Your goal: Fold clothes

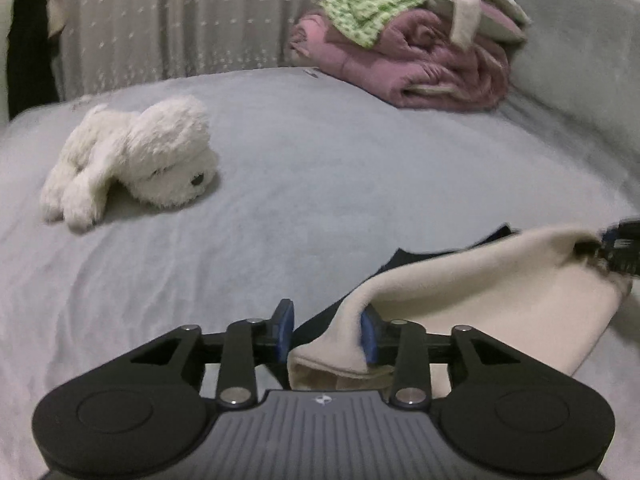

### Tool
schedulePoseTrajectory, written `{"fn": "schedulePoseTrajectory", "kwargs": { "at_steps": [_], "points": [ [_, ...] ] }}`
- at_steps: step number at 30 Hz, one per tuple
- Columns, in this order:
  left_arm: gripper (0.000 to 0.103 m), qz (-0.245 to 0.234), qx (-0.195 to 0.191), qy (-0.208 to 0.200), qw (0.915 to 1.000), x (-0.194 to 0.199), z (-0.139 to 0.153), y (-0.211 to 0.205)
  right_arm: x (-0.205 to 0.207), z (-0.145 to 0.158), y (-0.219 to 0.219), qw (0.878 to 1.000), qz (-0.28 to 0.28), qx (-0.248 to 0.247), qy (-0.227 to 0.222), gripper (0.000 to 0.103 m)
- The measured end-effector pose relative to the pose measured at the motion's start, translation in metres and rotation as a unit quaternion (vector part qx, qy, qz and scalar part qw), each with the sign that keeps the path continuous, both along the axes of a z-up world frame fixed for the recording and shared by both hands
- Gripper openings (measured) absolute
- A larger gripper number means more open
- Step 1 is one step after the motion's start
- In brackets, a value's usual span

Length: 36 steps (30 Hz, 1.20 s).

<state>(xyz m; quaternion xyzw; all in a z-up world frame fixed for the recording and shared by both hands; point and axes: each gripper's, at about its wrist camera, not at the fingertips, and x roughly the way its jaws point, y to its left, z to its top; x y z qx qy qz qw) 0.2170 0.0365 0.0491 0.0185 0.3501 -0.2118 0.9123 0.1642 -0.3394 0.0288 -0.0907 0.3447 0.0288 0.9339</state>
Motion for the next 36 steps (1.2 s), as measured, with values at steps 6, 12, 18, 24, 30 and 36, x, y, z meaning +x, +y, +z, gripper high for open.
{"fn": "schedulePoseTrajectory", "kwargs": {
  "at_steps": [6,12,18,24,30,36],
  "points": [
    [0.059,0.036,-0.076,0.024,0.9961,0.002,0.006,0.026,0.002,0.004,-0.030,0.995,-0.029,0.095,0.015,0.029],
    [0.061,0.088,-0.129,0.039,0.9870,0.009,0.005,0.049,-0.003,0.005,-0.025,0.996,-0.027,0.085,0.009,0.021],
    [0.060,0.090,-0.140,0.056,0.9845,0.007,0.001,0.049,-0.005,0.006,-0.026,0.994,-0.037,0.099,-0.007,0.025],
    [0.060,0.078,-0.135,0.070,0.9853,0.011,-0.006,0.032,-0.006,0.016,-0.058,0.985,-0.059,0.162,-0.010,0.041],
    [0.051,0.086,-0.130,0.086,0.9841,0.018,-0.026,0.019,-0.003,0.006,-0.087,0.971,-0.060,0.231,0.017,0.041],
    [0.011,0.103,-0.125,0.074,0.9839,0.019,-0.032,0.009,-0.001,-0.001,-0.056,0.986,-0.020,0.168,0.006,0.009]
  ]
}}
